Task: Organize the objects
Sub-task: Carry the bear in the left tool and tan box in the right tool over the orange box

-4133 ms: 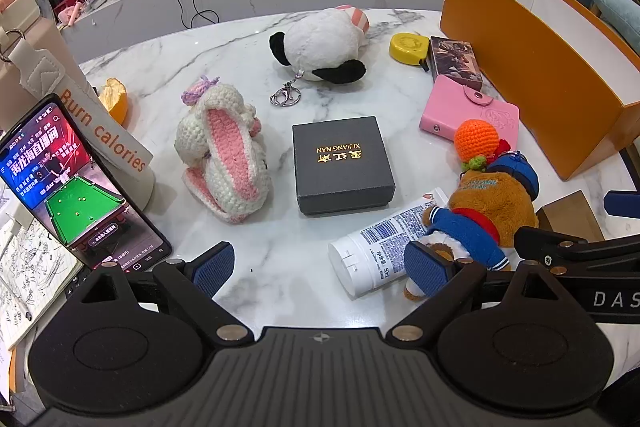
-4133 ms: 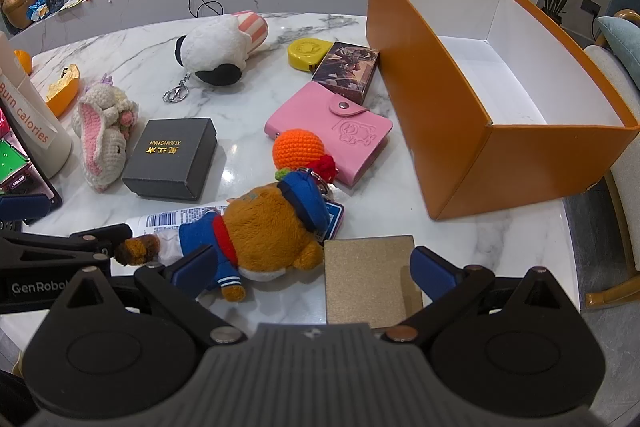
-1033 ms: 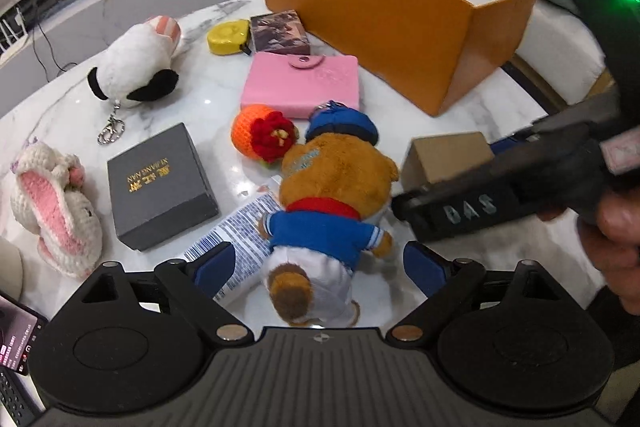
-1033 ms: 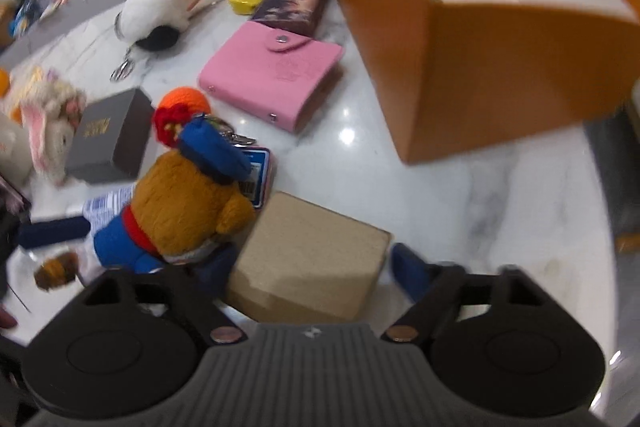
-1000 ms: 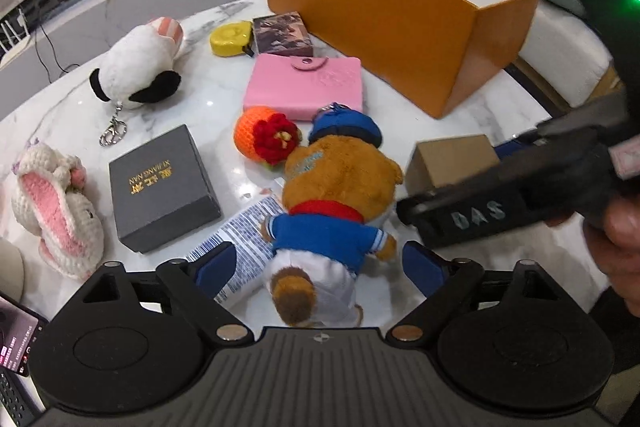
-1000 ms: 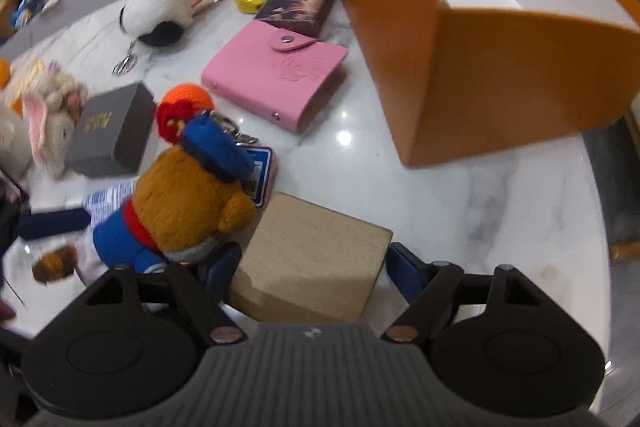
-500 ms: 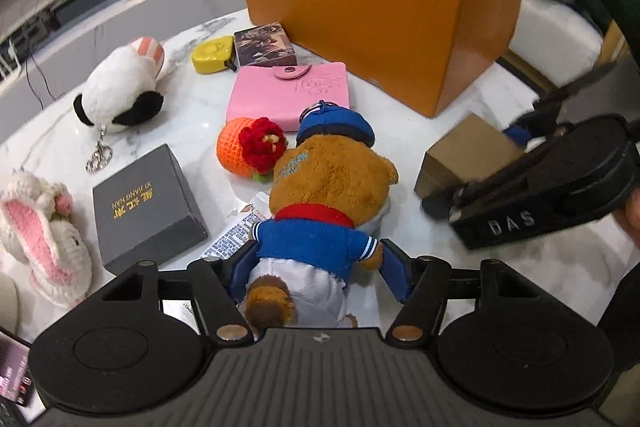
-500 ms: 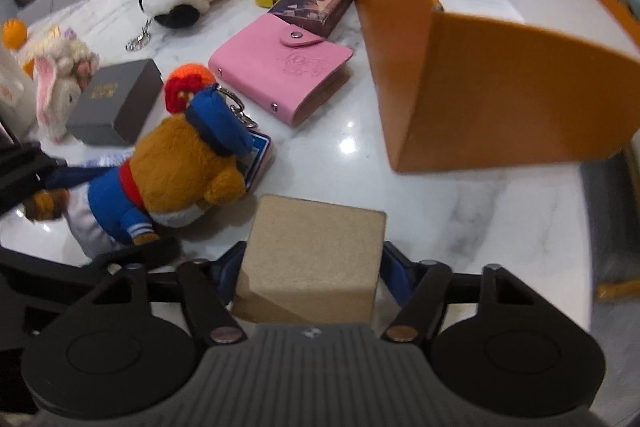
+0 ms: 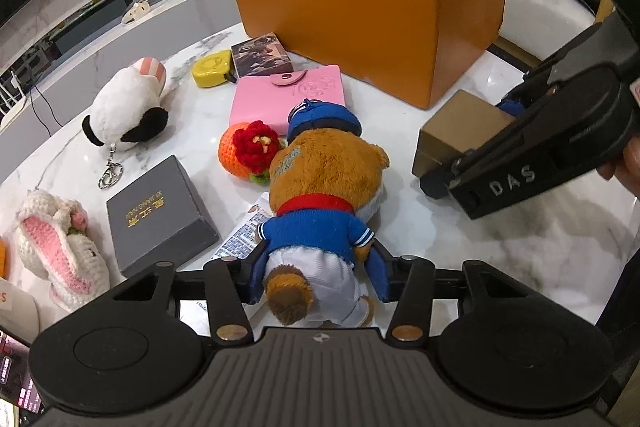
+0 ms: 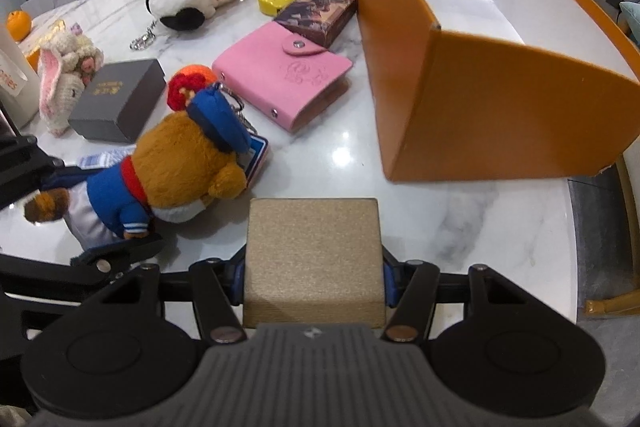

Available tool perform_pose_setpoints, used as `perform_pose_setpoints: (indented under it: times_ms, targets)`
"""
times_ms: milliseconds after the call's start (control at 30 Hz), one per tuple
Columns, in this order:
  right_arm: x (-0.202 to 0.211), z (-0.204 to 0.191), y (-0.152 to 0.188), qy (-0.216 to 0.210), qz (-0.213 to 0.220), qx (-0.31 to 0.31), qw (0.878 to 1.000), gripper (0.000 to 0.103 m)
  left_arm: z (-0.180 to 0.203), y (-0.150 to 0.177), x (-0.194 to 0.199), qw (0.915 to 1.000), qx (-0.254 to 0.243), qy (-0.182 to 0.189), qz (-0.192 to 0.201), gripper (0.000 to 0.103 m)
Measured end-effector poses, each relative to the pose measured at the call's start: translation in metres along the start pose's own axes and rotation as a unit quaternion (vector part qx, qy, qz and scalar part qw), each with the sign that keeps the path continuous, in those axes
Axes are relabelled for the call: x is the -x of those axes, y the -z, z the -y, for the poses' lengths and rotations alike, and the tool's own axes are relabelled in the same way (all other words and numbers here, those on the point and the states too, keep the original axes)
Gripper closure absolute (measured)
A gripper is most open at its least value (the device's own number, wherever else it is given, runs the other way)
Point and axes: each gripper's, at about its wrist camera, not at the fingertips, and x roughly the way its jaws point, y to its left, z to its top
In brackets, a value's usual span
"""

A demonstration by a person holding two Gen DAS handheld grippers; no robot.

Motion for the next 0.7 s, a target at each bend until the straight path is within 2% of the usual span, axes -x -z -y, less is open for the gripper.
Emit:
perform_pose_setpoints:
  times_ms: [433,700]
  targets:
    - [0.036,-0.003,-0.006,-0.026,0.041,-0.001,0.999,0.042,-0.019,0.001,0.053,0.997,0.044,-0.021,0.06,0.046]
    - [0.062,-0.002,-0.013,-0.047,0.071,-0.006,0.996,0.042,-0.028,0.005,0.07,0.9946,0.071,-0.04,0.064,0.046]
